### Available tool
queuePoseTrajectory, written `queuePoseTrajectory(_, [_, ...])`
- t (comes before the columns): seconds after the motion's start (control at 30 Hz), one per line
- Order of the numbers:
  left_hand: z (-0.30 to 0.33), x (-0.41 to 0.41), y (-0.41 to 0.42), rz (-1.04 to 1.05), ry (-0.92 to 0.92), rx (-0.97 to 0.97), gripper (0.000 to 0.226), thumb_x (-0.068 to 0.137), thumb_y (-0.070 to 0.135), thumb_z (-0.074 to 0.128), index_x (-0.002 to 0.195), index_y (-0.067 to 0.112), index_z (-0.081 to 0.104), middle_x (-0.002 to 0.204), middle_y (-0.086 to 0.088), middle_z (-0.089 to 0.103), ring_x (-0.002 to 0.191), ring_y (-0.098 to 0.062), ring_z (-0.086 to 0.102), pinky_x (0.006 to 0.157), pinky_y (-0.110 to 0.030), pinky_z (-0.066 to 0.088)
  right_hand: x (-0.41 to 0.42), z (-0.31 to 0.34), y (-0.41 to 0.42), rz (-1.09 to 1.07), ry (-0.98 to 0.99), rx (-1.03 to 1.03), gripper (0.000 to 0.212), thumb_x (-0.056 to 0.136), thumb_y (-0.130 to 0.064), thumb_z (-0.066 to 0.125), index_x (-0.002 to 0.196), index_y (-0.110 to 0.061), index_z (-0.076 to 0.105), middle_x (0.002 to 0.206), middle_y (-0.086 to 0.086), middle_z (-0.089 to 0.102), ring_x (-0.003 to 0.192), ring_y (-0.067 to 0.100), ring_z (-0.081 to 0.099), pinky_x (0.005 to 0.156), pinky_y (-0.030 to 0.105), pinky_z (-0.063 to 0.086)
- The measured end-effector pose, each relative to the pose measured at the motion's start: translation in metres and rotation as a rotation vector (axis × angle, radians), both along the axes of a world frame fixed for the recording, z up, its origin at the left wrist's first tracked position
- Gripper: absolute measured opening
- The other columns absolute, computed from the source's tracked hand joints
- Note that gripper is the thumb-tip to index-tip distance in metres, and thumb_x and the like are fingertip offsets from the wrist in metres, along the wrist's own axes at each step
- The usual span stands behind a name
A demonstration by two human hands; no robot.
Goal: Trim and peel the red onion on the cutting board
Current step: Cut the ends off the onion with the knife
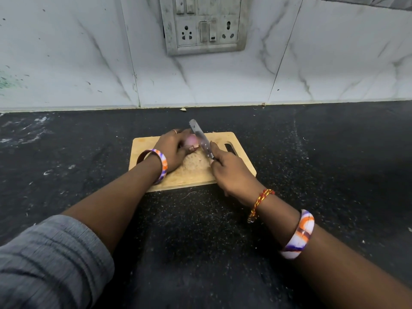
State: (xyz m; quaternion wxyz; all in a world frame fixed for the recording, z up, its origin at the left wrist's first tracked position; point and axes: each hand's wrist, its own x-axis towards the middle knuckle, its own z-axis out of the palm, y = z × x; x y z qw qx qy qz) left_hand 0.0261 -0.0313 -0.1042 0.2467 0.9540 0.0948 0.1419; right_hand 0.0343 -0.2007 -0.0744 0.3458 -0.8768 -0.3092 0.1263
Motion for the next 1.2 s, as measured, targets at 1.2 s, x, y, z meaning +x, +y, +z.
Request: queuePoseTrajectory(1.2, [-0.003, -0.002, 0.006, 0.191, -0.189, -0.364, 0.046, 0.091, 0.012, 0.048, 0.135, 0.009, 0.040, 0.129, -0.018, 0.056, 0.117, -0.030, 0.054, 0.098, -0.030, 0.039, -0.039, -0.002, 0.012, 0.092, -0.342, -0.614, 0.073, 0.090, -0.002, 0.044, 0.147, -0.007, -0.001, 0.127, 0.019, 0.050, 0.115, 0.032, 0.049, 0.087, 0.040, 0.047])
